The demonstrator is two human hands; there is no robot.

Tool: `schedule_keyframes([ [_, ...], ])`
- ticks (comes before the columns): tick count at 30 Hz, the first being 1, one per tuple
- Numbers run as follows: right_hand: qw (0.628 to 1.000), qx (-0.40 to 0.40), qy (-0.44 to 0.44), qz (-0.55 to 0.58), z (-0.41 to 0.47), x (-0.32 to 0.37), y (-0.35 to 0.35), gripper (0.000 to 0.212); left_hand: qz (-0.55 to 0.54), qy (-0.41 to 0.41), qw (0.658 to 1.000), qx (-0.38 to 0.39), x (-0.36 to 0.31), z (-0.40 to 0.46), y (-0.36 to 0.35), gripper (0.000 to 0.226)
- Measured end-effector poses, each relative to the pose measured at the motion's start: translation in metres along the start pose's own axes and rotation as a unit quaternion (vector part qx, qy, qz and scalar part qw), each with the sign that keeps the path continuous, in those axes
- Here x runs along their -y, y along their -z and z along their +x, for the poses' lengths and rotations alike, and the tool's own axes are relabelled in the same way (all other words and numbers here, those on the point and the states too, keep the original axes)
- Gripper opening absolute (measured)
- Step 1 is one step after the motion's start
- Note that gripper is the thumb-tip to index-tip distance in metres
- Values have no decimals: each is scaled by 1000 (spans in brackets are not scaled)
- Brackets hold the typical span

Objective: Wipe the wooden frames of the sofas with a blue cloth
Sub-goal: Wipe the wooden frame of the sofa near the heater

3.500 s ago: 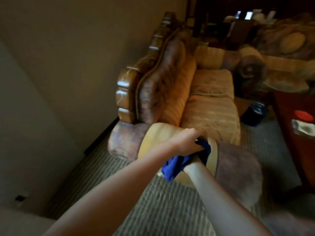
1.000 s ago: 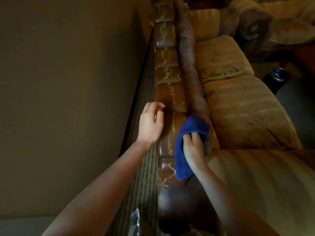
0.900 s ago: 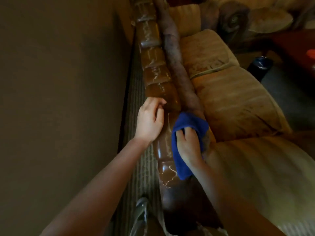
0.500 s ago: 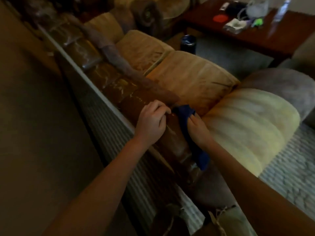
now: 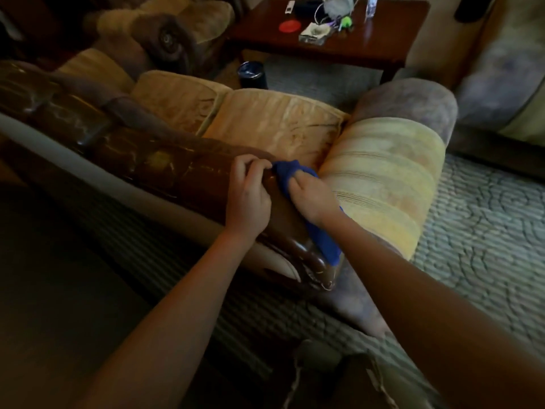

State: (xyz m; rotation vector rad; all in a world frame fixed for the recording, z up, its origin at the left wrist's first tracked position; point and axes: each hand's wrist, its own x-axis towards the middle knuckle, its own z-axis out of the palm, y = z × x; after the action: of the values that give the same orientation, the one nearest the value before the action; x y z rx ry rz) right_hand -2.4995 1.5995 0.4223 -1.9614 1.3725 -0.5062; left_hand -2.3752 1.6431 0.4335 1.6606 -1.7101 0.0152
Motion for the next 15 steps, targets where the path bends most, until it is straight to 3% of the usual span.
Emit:
schedule_keyframes([
  [3, 998, -47, -48, 5, -25, -18, -10, 36, 3, 4, 1000, 5, -3, 0, 0, 37],
  [6, 992, -104, -17, -62, -65, -26, -38, 51, 3, 10, 1000, 5, -7, -1, 1, 38],
  [11, 975, -180, 24, -131, -81, 4, -53, 34, -21, 22, 1000, -1, -9, -3, 1, 39],
  [15, 976, -165, 73, -122, -51, -2, -40, 35, -69, 45, 996, -21, -8, -1, 3, 36],
])
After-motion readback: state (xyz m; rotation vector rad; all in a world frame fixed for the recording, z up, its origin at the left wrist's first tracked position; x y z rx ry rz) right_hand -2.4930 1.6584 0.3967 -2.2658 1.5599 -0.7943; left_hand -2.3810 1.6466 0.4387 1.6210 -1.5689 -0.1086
